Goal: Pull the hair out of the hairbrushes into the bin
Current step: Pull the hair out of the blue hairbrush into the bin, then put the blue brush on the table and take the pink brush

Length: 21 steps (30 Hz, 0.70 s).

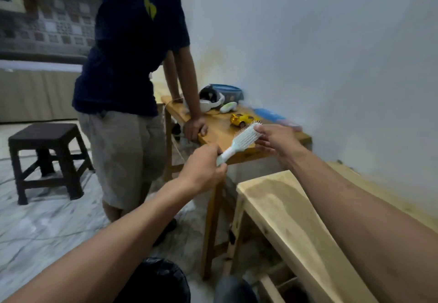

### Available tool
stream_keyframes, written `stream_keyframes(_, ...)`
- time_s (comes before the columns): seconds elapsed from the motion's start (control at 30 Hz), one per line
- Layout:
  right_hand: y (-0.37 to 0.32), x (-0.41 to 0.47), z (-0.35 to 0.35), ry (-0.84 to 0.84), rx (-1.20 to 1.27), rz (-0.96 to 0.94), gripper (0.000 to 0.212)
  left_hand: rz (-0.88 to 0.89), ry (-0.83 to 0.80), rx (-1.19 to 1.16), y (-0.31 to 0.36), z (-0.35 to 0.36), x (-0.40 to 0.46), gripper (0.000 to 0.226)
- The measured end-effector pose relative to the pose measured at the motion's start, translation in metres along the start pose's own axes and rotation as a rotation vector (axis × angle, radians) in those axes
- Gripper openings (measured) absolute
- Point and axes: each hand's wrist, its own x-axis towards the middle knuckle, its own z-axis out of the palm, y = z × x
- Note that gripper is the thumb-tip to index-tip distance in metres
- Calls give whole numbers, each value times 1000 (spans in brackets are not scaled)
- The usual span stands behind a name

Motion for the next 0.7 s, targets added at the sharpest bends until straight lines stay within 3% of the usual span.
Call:
stream_keyframes(0.17,-17,-4,-102,210,-30,-46,25,122,-81,30,79,52,30,21)
stream_keyframes(0.27,-15,-13,-164,351,-71,-33,13,195,-117,56,121,92,39,26)
stream_keyframes(0.5,13,-23,-285,632,-184,49,21,337,-286,20,194,183,46,20)
stream_keyframes(0.7,42,-22,-339,771,-337,190,33,421,-395,21,221,239,54,17)
